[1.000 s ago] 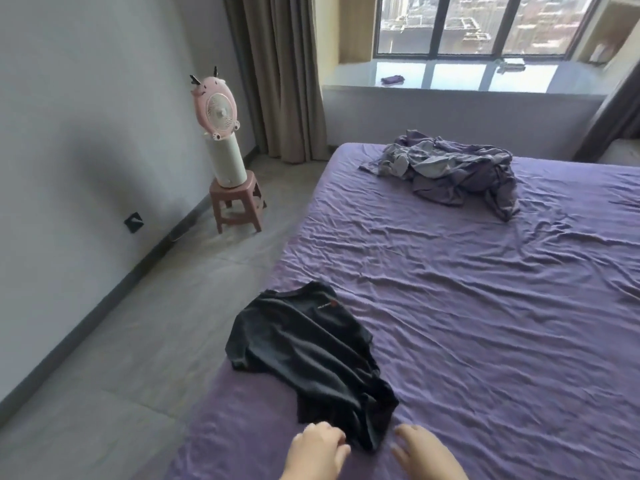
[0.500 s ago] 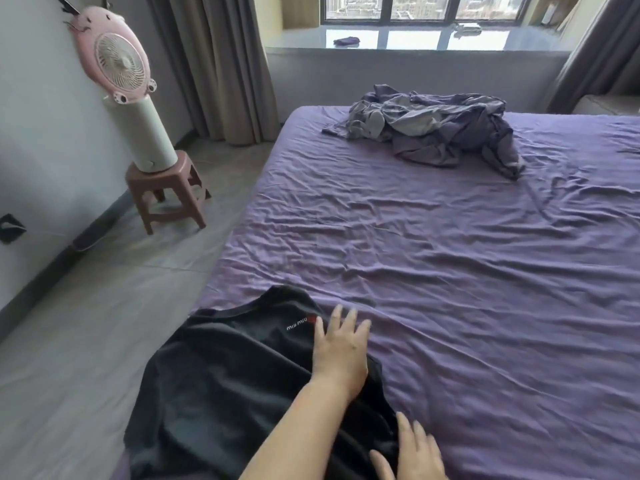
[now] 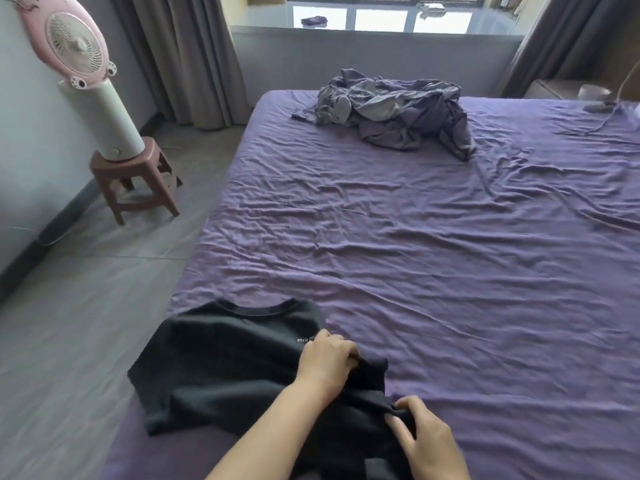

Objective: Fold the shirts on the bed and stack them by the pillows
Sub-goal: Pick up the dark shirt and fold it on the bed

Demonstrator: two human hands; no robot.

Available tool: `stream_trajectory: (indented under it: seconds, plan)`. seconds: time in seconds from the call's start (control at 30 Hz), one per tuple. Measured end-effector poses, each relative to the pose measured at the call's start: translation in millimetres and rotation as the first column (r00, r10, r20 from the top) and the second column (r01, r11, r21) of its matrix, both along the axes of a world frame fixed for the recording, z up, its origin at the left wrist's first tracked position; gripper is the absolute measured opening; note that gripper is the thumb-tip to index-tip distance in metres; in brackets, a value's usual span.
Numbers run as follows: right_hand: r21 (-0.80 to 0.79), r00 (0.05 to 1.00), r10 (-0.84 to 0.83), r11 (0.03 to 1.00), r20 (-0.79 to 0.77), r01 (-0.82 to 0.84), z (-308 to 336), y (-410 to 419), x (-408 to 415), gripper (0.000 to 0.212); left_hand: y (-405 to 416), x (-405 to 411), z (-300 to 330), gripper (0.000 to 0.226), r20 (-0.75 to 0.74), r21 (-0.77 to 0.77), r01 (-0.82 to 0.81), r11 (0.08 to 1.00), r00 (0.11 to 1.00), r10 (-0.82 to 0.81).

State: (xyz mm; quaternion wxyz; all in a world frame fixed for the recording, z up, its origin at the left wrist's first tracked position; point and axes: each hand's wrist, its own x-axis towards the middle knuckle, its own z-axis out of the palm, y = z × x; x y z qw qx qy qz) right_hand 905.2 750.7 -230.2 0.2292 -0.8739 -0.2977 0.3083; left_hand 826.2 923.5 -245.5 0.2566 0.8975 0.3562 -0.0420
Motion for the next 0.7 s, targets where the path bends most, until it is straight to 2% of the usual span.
stream_trajectory:
  seconds: [0.1, 0.2, 0.23, 0.3, 0.37, 0.43, 0.53, 0.6, 0.7]
  plan:
    - [-0.086, 1.0, 0.016, 0.996, 0.016, -0.014, 13, -45, 21, 0.019, -66, 18, -3, 0.024, 0.066, -0.129, 0.069, 0.989, 0.996, -0.061]
    - [-0.314, 0.987, 0.118, 0.946, 0.105, -0.08, 18, -86, 42, 0.016, -124, 33, -6, 0.031, 0.162, -0.243, 0.204, 0.948, 0.972, -0.168]
    - [-0.341, 0.984, 0.135, 0.936, 0.116, -0.089, 17, -92, 48, 0.016, -131, 36, -6, 0.037, 0.21, -0.26, 0.218, 0.941, 0.964, -0.165]
    - [-0.3, 0.975, 0.167, 0.947, 0.146, -0.117, 10, -91, 56, 0.016, -124, 38, -8, 0.046, 0.295, -0.244, 0.153, 0.958, 0.952, -0.077]
    - [-0.169, 0.976, 0.14, 0.979, 0.164, -0.112, 2, -75, 60, 0.027, -95, 33, -8, 0.048, 0.311, -0.131, 0.021, 0.991, 0.95, 0.021]
    - [-0.044, 0.986, 0.097, 0.995, 0.132, -0.092, -6, -48, 59, 0.033, -58, 19, -13, 0.046, 0.235, 0.028, -0.106, 0.994, 0.967, 0.097]
    - [0.038, 0.996, 0.059, 0.997, 0.067, -0.061, -19, -10, 53, 0.037, -6, -5, -23, 0.045, -0.069, 0.222, -0.153, 0.963, 0.983, 0.172]
    - [0.009, 0.988, 0.136, 0.991, 0.068, -0.137, -29, 8, 47, 0.041, 15, -17, -27, 0.053, -0.247, 0.231, -0.184, 0.955, 0.939, 0.241]
    - [-0.057, 0.975, 0.216, 0.975, 0.043, -0.213, -35, 26, 37, 0.049, 32, -30, -27, 0.068, -0.388, 0.203, -0.27, 0.941, 0.861, 0.33]
